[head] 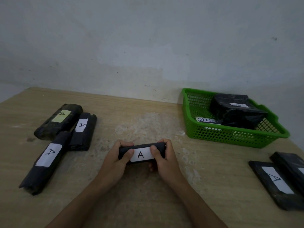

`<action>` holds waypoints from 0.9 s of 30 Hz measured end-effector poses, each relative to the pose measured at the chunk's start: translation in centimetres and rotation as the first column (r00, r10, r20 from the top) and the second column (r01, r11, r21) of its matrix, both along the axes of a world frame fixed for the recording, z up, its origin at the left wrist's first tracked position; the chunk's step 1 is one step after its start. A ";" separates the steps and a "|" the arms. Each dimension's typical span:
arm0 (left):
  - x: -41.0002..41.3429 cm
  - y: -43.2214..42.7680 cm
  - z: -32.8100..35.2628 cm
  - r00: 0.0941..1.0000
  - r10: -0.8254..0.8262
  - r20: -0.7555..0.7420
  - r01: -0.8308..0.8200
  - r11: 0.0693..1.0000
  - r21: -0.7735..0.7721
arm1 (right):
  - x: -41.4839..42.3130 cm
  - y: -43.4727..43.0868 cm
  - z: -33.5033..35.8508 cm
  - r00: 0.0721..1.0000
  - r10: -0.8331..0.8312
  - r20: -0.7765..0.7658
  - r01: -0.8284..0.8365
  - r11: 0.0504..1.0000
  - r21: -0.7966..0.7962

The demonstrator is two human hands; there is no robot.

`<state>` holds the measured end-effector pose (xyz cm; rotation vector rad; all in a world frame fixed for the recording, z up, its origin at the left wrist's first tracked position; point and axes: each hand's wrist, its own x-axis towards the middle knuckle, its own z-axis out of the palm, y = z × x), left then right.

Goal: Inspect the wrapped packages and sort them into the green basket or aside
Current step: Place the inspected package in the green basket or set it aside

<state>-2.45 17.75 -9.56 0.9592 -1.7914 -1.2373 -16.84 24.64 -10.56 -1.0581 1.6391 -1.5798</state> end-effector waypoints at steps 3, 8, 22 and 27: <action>0.1 0.0 0.3 1.000 0.009 0.010 -0.008 1.000 -0.007 | -0.3 0.1 0.3 0.999 0.039 0.035 -0.039 0.999 0.014; 0.5 -0.4 0.6 0.999 0.036 0.030 -0.034 0.996 -0.084 | -0.8 0.3 0.3 0.989 0.141 0.036 -0.142 0.990 0.021; 0.2 -0.2 1.1 0.987 0.036 -0.157 -0.020 0.995 0.103 | -1.1 0.4 -0.3 0.986 0.164 0.004 -0.160 0.964 -0.210; 0.0 0.1 1.1 0.993 0.003 -0.116 0.001 0.999 0.034 | -0.9 0.3 0.0 0.998 0.034 0.050 -0.028 0.994 -0.103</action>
